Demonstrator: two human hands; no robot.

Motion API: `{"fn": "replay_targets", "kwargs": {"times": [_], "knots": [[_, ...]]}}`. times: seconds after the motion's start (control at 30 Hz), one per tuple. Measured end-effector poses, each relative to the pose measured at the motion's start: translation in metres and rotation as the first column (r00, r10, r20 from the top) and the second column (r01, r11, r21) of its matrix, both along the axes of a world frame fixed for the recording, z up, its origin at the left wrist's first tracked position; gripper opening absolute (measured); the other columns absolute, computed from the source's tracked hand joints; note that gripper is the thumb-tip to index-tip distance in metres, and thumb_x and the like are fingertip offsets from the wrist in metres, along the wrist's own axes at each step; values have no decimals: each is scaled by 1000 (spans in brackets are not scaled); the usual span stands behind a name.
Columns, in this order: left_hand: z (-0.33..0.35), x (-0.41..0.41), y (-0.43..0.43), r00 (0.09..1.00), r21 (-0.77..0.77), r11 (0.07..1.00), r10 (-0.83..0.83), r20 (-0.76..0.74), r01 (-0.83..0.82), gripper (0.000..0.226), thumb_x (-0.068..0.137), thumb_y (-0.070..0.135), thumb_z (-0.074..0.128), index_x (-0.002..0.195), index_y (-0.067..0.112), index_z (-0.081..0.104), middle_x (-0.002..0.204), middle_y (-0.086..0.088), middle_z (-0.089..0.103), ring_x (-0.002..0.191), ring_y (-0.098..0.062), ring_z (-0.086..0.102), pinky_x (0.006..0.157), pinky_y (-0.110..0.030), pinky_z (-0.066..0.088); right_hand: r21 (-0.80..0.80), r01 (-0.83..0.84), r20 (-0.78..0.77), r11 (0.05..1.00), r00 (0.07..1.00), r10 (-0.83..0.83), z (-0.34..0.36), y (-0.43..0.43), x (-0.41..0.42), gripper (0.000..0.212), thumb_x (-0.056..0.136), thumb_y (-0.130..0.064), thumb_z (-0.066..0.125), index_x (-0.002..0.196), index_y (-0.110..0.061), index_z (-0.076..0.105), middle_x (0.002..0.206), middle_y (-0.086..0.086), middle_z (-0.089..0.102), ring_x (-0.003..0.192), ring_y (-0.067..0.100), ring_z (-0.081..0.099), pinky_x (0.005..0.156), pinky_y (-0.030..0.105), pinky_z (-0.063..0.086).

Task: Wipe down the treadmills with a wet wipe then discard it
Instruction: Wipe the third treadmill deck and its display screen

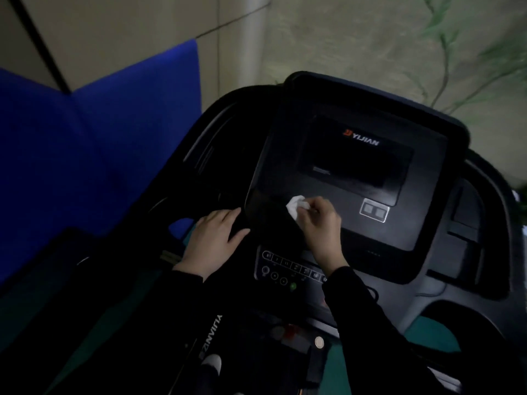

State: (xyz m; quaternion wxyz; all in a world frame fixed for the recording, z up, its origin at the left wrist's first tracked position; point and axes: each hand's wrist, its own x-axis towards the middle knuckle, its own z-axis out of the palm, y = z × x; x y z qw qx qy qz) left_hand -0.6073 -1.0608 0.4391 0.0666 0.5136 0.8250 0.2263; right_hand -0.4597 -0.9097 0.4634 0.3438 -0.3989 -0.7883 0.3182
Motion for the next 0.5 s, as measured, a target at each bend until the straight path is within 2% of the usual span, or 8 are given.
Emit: {"fn": "replay_targets", "kwargs": {"times": [0.1, 0.3, 0.37, 0.43, 0.5], "knots": [[0, 16, -29, 997, -30, 996, 80, 5, -80, 57, 93, 46, 42, 139, 12, 39, 137, -6, 50, 125, -21, 44, 102, -36, 35, -46, -90, 8, 995, 996, 91, -5, -12, 6, 11, 86, -10, 54, 77, -11, 59, 85, 7, 60, 74, 11, 55, 60, 2, 37], [-10, 48, -101, 949, -19, 954, 299, 97, -298, 68, 87, 56, 37, 131, 6, 48, 122, -13, 60, 110, -29, 55, 90, -43, 47, -128, -304, -6, 944, 952, 306, -18, -51, 4, 10, 87, -15, 54, 80, -11, 60, 90, 6, 61, 82, 13, 58, 66, 17, 43], [-17, 57, -126, 920, -47, 922, 387, 55, -385, 73, 84, 61, 31, 127, 7, 52, 117, -14, 63, 106, -30, 59, 89, -42, 49, -125, -379, -6, 917, 925, 381, -22, -68, -1, 8, 87, -13, 55, 80, -11, 59, 90, 6, 61, 81, 13, 57, 68, 12, 42], [-24, 65, -152, 888, -109, 885, 459, 39, -452, 75, 81, 63, 27, 127, 9, 52, 116, -15, 65, 105, -31, 60, 89, -42, 49, -118, -444, 0, 888, 895, 447, -24, -87, -8, 6, 86, -11, 56, 81, -9, 59, 91, 7, 61, 81, 13, 56, 65, 1, 37], [-29, 73, -180, 851, -131, 848, 522, 50, -513, 73, 81, 63, 29, 127, 11, 53, 111, -14, 67, 100, -31, 62, 86, -42, 50, -104, -510, 3, 854, 858, 513, -25, -108, -16, 6, 86, -10, 57, 82, -7, 60, 90, 9, 61, 80, 15, 54, 63, -1, 34]]}}
